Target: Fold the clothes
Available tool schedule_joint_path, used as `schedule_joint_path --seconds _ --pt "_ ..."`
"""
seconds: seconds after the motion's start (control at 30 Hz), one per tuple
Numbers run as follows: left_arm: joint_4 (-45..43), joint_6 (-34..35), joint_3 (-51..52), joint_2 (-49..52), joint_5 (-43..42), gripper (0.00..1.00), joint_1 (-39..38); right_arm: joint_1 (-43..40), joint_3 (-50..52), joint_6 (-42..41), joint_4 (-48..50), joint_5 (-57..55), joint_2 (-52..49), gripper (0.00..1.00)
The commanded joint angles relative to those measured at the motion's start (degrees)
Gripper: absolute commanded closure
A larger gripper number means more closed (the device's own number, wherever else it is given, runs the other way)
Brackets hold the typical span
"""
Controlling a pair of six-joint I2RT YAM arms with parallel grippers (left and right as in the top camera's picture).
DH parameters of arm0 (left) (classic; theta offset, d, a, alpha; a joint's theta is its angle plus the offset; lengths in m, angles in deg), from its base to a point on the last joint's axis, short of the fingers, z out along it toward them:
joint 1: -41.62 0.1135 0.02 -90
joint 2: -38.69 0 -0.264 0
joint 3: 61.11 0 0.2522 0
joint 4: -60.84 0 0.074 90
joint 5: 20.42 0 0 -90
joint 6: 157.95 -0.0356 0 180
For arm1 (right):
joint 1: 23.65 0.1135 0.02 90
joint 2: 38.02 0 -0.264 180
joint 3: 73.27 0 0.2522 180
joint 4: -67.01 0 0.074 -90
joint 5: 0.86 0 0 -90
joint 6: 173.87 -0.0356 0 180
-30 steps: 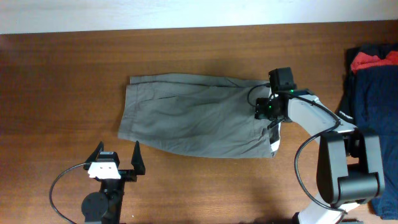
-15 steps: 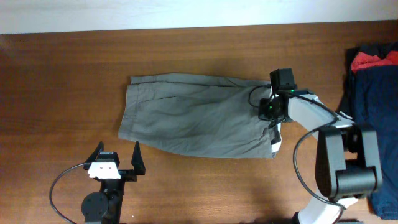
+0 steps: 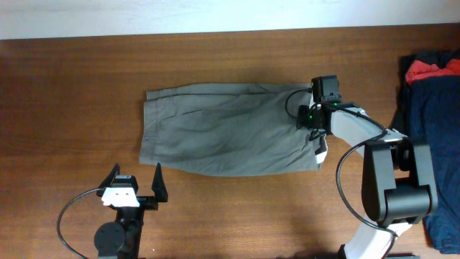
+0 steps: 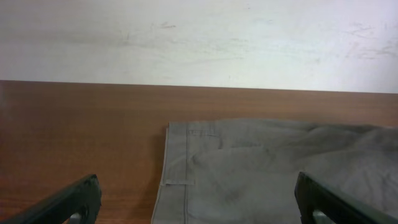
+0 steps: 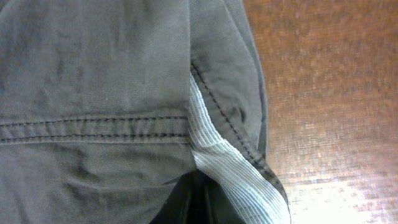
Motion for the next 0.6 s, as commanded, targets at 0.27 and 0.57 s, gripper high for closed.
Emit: schedule_joint_path --seconds 0.27,0.57 --pt "0.1 -1.1 0.3 -0.5 0.4 0.01 0.3 -0.5 0.6 -2.2 3.1 -9.5 -2.1 0.96" --pt "0.1 -1.1 0.3 -0.5 0.4 0.01 0.3 -0.5 0.5 -3.0 1.5 -10.6 -2.0 0.77"
